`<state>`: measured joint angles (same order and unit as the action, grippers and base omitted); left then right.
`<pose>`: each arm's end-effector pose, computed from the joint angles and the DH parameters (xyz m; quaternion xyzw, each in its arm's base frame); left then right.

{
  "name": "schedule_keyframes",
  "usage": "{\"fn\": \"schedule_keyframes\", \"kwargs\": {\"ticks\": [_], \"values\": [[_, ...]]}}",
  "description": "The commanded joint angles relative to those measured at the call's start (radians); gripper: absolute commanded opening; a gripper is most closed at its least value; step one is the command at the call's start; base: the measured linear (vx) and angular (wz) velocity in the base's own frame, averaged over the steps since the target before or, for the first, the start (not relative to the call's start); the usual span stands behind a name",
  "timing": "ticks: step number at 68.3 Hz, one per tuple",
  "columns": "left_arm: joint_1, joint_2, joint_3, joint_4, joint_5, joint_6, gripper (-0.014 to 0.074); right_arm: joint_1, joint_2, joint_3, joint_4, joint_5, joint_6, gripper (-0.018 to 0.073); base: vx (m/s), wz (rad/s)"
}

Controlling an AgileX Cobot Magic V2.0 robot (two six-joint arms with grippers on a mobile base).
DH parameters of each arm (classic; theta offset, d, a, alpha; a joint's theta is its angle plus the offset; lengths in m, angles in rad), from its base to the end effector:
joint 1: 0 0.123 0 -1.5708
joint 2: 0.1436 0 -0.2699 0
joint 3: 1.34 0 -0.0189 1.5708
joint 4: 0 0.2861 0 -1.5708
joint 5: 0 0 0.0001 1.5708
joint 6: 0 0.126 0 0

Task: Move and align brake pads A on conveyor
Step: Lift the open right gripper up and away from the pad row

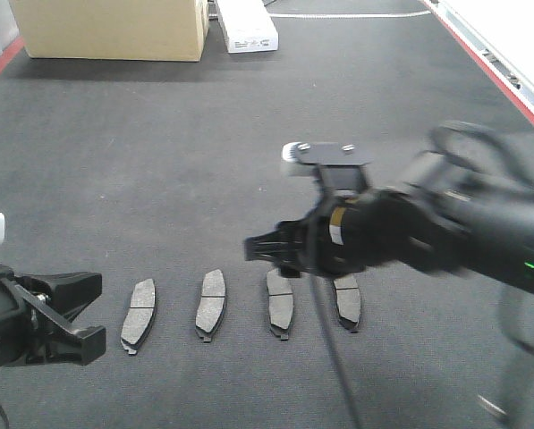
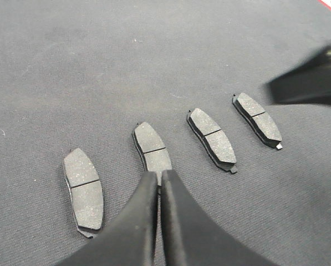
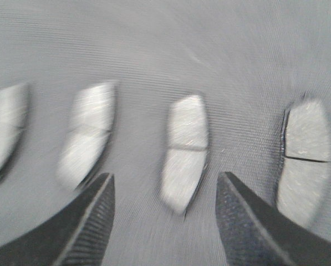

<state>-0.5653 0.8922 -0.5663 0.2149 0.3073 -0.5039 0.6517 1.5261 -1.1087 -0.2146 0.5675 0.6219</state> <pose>0.2177 -0.1285 0.2412 0.0998 0.8639 -0.1809 0.4594 0.3128 0.2205 0.2196 -0.0802 0.9374 0.1276 0.3140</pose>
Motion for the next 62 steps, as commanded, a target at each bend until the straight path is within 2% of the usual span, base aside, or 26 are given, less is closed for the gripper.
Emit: {"fn": "schedule_keyframes", "kwargs": {"ticks": [1,10,21,28,46,62], "values": [[-0.004,-0.009,-0.027,0.004,-0.06,-0.003,-0.0006,-0.009,-0.159,0.058,-0.135,-0.06,0.077,0.0332,0.0,0.0],[-0.004,-0.009,-0.027,0.004,-0.06,-0.003,-0.0006,-0.065,-0.317,0.156,-0.289,-0.006,0.198,0.0228,0.0,0.0],[-0.004,-0.009,-0.027,0.004,-0.06,-0.003,-0.0006,-0.097,-0.508,0.302,-0.409,0.01,0.206,0.0077,0.0,0.0],[-0.004,-0.009,-0.027,0.004,-0.06,-0.003,-0.0006,-0.094,-0.629,0.411,-0.44,-0.028,0.202,-0.0015,0.0,0.0],[-0.004,-0.009,-0.027,0.004,-0.06,-0.003,-0.0006,-0.094,-0.942,0.666,-0.497,-0.089,0.202,-0.001,0.0,0.0],[-0.004,-0.009,-0.027,0.004,-0.06,-0.003,-0.0006,-0.094,-1.081,0.693,-0.52,-0.108,0.203,-0.001,0.0,0.0]]}}
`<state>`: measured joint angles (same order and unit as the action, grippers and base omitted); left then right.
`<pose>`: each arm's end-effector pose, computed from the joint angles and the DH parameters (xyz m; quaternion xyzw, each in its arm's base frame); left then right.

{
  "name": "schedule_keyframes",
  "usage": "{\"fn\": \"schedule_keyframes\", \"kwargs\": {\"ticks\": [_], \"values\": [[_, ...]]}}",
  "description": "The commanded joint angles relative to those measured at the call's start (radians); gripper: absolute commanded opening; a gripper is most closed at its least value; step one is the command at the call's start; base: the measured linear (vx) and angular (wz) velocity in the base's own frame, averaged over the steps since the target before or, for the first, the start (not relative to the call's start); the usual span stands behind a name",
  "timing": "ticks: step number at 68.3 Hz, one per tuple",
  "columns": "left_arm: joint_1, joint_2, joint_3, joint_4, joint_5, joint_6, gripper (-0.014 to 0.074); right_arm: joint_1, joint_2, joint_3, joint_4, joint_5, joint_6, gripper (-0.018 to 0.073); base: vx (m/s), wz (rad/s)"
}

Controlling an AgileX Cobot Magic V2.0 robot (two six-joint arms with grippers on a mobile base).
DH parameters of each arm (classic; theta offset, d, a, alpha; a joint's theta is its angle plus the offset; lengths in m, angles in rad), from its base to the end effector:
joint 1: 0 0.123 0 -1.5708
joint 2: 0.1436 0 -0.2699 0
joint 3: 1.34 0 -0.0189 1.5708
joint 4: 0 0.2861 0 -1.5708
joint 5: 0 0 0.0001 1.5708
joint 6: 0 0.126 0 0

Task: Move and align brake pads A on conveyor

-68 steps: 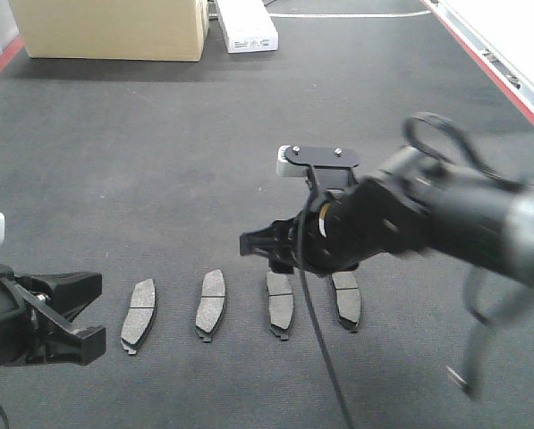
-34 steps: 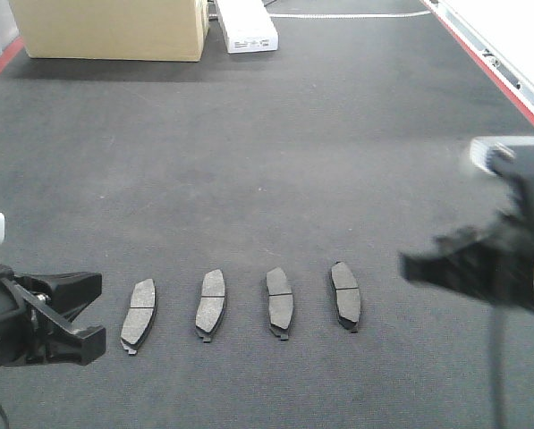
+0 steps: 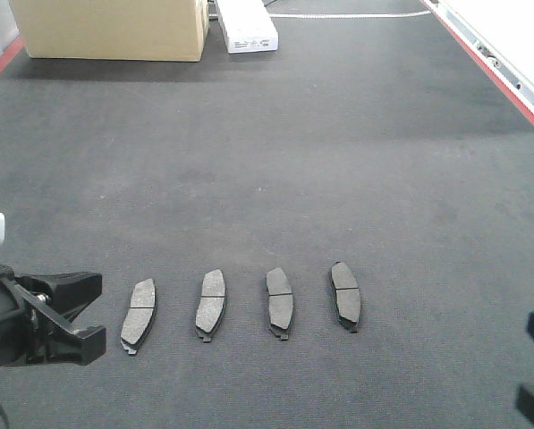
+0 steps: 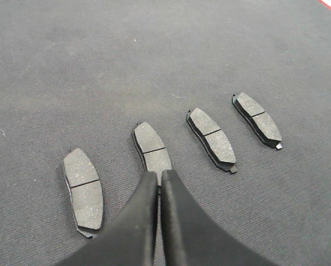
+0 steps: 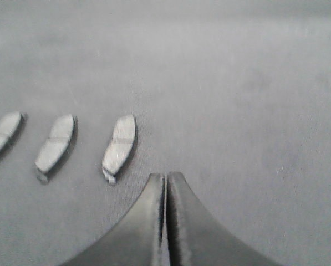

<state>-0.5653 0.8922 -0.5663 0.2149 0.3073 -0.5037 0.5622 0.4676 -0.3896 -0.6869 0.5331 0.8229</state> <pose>0.2177 -0.1285 0.2412 0.0998 0.8639 -0.1809 0.4594 0.1687 0.0582 0.2508 -0.0582 0.8301 0.0749 0.5494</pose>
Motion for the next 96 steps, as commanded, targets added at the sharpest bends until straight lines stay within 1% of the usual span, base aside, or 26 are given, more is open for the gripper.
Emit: {"fn": "schedule_keyframes", "kwargs": {"ticks": [1,74,77,81,89,96], "values": [[-0.004,-0.009,-0.027,0.004,-0.06,-0.004,-0.0006,-0.005,-0.025,-0.026,-0.048,-0.075,0.002,-0.001,0.0,0.0],[-0.004,-0.009,-0.027,0.004,-0.06,0.0,-0.0006,-0.005,-0.028,-0.026,-0.049,-0.076,0.002,-0.0008,0.0,0.0],[-0.004,-0.009,-0.027,-0.003,-0.061,0.026,-0.0006,-0.005,-0.028,-0.026,-0.049,-0.076,0.002,-0.0008,0.0,0.0],[-0.004,-0.011,-0.027,-0.027,-0.065,0.085,-0.0006,-0.005,-0.028,-0.026,-0.049,-0.076,0.002,-0.0008,0.0,0.0],[-0.004,-0.011,-0.027,-0.13,-0.082,0.25,-0.0006,-0.005,-0.028,-0.026,-0.049,-0.076,0.002,-0.0008,0.0,0.0],[-0.004,-0.011,-0.027,-0.204,-0.096,0.34,-0.0006,-0.005,-0.028,-0.026,-0.049,-0.076,0.002,-0.0008,0.0,0.0]]}}
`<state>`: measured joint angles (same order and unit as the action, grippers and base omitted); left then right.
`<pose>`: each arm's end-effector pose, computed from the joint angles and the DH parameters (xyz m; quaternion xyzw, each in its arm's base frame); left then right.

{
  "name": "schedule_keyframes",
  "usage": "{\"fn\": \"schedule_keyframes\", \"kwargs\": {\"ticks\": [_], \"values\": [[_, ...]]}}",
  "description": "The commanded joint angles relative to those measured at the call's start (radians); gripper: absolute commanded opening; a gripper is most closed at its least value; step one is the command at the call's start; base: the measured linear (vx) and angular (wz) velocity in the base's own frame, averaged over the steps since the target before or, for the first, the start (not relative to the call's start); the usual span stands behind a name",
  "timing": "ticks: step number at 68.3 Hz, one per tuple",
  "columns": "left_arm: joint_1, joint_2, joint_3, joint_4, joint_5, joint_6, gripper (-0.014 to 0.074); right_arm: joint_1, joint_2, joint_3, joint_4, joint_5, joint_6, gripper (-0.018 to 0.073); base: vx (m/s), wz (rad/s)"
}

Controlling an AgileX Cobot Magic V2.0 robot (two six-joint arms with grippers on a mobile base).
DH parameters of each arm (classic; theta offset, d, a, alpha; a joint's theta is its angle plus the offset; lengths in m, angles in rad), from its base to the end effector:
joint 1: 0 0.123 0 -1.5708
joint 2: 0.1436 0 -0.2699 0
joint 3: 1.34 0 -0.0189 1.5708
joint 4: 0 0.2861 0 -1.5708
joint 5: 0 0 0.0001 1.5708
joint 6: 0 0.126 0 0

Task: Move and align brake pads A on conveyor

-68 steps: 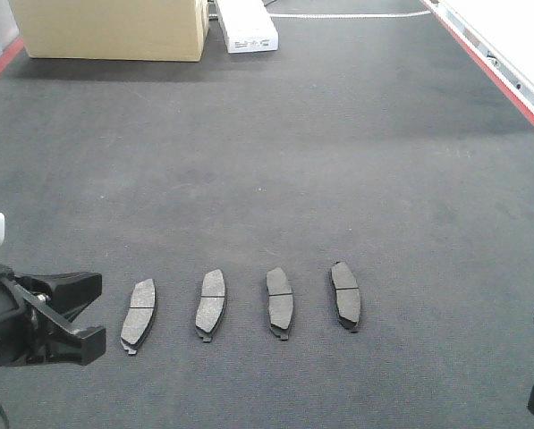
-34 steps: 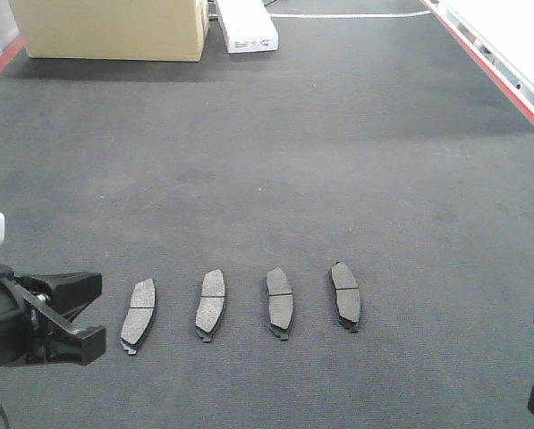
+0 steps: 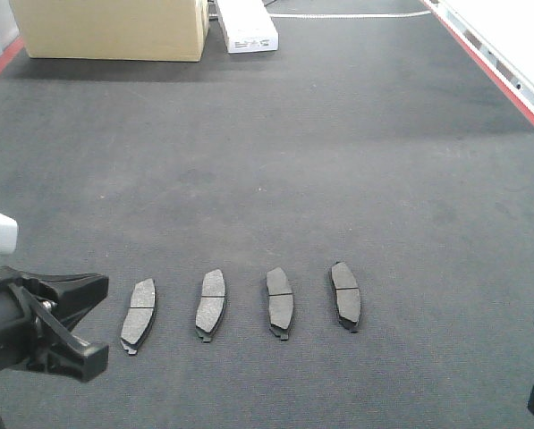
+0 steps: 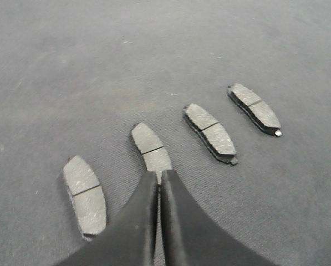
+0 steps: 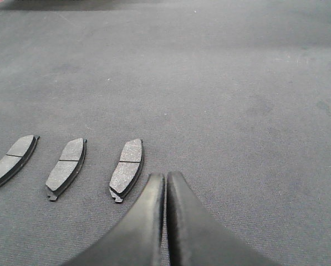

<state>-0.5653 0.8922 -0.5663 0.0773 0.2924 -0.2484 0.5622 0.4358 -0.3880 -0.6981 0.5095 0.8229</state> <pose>0.2155 -0.1334 0.2421 0.1631 0.8522 -0.1707 0.4670 0.1658 0.0577 0.2582 -0.0617 0.8159 0.0842 0.5687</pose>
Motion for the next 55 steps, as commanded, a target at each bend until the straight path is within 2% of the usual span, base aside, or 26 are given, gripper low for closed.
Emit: {"fn": "schedule_keyframes", "kwargs": {"ticks": [1,8,32,41,55], "values": [[-0.004,-0.011,-0.027,-0.077,-0.081,0.094,-0.0006,-0.005,0.004,-0.028,-0.038,-0.052,0.002,-0.0008,0.0,0.0],[-0.004,-0.011,-0.027,-0.106,-0.083,0.145,-0.0006,-0.005,0.004,-0.028,-0.038,-0.052,0.002,-0.0008,0.0,0.0],[-0.004,-0.011,-0.027,-0.113,-0.122,0.165,-0.0006,-0.005,0.004,-0.028,-0.038,-0.052,0.002,-0.0008,0.0,0.0],[-0.004,-0.011,-0.027,-0.156,-0.13,0.239,-0.0006,-0.005,0.004,-0.028,-0.038,-0.052,0.002,-0.0008,0.0,0.0],[-0.004,-0.046,-0.018,-0.155,-0.142,0.239,-0.0006,-0.005,0.004,-0.028,-0.038,-0.052,0.002,-0.0008,0.0,0.0]]}}
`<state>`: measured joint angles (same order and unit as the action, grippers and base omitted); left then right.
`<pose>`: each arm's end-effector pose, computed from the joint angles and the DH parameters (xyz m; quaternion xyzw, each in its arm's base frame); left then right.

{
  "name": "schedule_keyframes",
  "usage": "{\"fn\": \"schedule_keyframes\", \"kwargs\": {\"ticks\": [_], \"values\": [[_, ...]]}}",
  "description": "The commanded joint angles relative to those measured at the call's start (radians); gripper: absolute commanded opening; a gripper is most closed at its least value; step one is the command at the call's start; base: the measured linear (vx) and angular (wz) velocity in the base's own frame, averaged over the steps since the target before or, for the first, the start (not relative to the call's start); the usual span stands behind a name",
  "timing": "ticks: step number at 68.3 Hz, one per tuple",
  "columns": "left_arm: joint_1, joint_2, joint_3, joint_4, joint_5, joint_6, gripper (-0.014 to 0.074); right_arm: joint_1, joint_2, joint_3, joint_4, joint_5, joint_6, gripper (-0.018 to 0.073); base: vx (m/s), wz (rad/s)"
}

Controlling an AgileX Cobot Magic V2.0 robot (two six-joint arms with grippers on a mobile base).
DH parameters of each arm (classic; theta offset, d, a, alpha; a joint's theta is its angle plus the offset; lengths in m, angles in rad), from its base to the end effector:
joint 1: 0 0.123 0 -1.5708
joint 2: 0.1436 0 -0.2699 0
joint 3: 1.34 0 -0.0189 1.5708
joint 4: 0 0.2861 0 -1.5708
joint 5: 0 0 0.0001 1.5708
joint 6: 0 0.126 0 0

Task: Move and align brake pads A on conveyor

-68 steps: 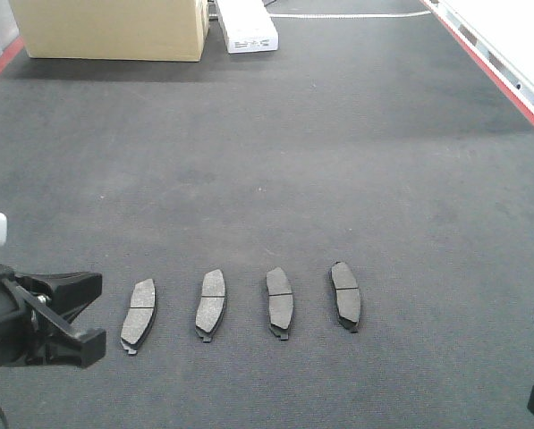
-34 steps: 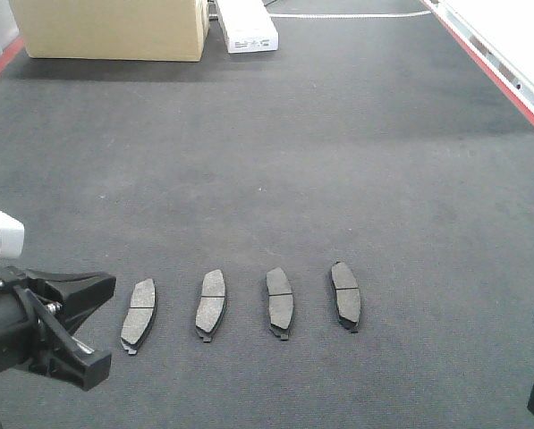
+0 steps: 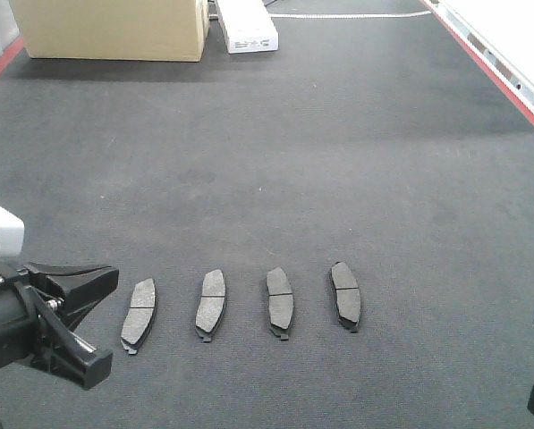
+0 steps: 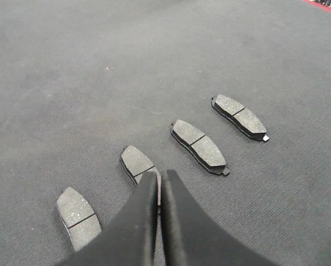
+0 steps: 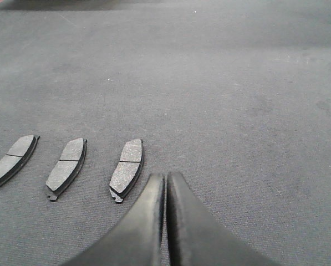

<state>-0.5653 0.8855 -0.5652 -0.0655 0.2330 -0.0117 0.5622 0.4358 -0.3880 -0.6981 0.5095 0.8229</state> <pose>0.2152 -0.1388 0.2499 0.2102 0.8248 -0.1714 0.4961 0.1658 0.0577 0.2582 -0.0617 0.8159 0.0842 0.5687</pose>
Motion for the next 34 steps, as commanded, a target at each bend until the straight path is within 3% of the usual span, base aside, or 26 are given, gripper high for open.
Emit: {"fn": "schedule_keyframes", "kwargs": {"ticks": [1,11,16,23,34], "values": [[-0.004,-0.048,-0.015,-0.012,-0.083,0.003,-0.0006,-0.005,0.004,-0.028,-0.038,-0.052,0.002,-0.0008,0.0,0.0],[0.005,-0.2,0.051,0.019,-0.09,0.003,-0.0006,-0.005,0.004,-0.028,-0.038,-0.052,0.002,-0.0008,0.0,0.0],[0.054,-0.308,0.1,0.023,-0.09,0.003,-0.0006,-0.005,0.004,-0.028,-0.038,-0.052,0.002,-0.0008,0.0,0.0],[0.155,-0.45,0.168,0.023,-0.089,0.003,-0.0006,-0.005,0.004,-0.028,-0.038,-0.052,0.002,-0.0008,0.0,0.0],[0.373,-0.682,0.28,0.066,-0.088,0.003,-0.0006,-0.005,0.004,-0.028,-0.038,-0.052,0.002,-0.0008,0.0,0.0]]}}
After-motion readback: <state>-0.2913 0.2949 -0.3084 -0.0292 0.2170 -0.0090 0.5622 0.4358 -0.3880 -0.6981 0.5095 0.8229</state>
